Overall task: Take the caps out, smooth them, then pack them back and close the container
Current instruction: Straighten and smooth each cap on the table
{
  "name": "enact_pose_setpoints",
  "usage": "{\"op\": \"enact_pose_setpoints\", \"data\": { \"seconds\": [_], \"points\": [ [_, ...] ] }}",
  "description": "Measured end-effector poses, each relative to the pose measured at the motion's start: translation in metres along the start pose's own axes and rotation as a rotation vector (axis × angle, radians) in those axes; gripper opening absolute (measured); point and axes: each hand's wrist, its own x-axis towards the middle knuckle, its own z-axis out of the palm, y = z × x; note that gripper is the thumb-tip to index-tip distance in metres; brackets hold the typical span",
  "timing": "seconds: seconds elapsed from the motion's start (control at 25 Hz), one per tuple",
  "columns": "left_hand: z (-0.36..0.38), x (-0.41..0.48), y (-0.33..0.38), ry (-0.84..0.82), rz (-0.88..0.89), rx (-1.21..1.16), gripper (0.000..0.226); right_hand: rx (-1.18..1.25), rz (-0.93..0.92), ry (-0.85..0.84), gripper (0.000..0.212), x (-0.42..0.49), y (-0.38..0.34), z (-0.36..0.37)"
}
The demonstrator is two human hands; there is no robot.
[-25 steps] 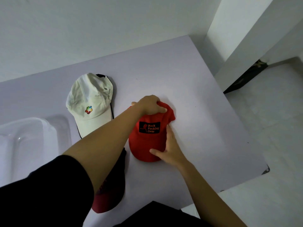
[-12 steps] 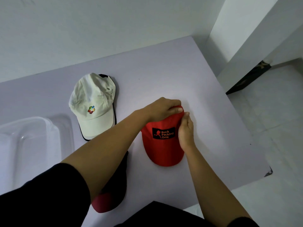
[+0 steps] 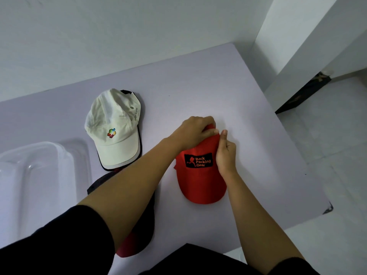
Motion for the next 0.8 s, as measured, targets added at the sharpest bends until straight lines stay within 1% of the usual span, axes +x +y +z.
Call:
{"op": "enact_pose_setpoints", "data": {
  "seconds": [0.04, 0.08, 0.12, 0.16, 0.2, 0.24, 0.28, 0.32, 0.36, 0.4, 0.44, 0.52, 0.56, 0.64, 0.72, 0.8],
  "points": [
    [0.002, -0.003, 0.001, 0.082, -0.052, -0.053, 0.034, 0.004, 0.007, 0.009, 0.056, 0.001, 0.0, 0.001],
    [0.003, -0.008, -0.001, 0.188, -0.147, -0.121, 0.04, 0.002, 0.016, 0.021, 0.056, 0.001, 0.001, 0.001],
    [0.004, -0.014, -0.006, 0.313, -0.288, -0.222, 0.045, 0.001, 0.029, 0.038, 0.056, 0.002, 0.003, 0.0],
    [0.004, -0.023, -0.007, 0.421, -0.475, -0.349, 0.046, 0.009, 0.043, 0.059, 0.056, 0.003, 0.006, -0.001],
    [0.004, -0.031, -0.012, 0.476, -0.681, -0.475, 0.047, 0.024, 0.057, 0.077, 0.057, 0.003, 0.008, -0.002],
    [0.005, -0.04, -0.015, 0.439, -0.852, -0.56, 0.049, 0.043, 0.067, 0.091, 0.057, 0.003, 0.011, -0.002],
    [0.009, -0.048, -0.016, 0.331, -0.947, -0.622, 0.051, 0.065, 0.079, 0.098, 0.057, 0.002, 0.013, -0.002],
    [0.014, -0.055, -0.016, 0.22, -0.974, -0.717, 0.055, 0.088, 0.095, 0.098, 0.057, 0.002, 0.014, 0.0],
    [0.02, -0.059, -0.016, 0.155, -0.961, -0.836, 0.062, 0.107, 0.111, 0.094, 0.057, 0.001, 0.015, 0.001],
    [0.026, -0.061, -0.015, 0.123, -0.929, -0.949, 0.069, 0.118, 0.127, 0.095, 0.056, 0.0, 0.016, 0.002],
    [0.029, -0.063, -0.014, 0.13, -0.899, -1.019, 0.073, 0.128, 0.133, 0.097, 0.056, 0.0, 0.016, 0.001],
    [0.029, -0.063, -0.016, 0.167, -0.906, -1.085, 0.074, 0.142, 0.126, 0.097, 0.056, 0.001, 0.018, -0.003],
    [0.026, -0.064, -0.015, 0.152, -0.921, -1.118, 0.071, 0.145, 0.111, 0.088, 0.056, 0.002, 0.018, -0.006],
    [0.023, -0.064, -0.017, 0.061, -0.931, -1.175, 0.071, 0.14, 0.092, 0.063, 0.059, 0.005, 0.021, -0.009],
    [0.025, -0.064, -0.023, -0.013, -0.931, -1.232, 0.082, 0.122, 0.098, 0.062, 0.061, 0.006, 0.022, -0.008],
    [0.029, -0.063, -0.027, -0.053, -0.93, -1.223, 0.086, 0.074, 0.099, 0.069, 0.063, 0.004, 0.021, -0.006]
  ]
}}
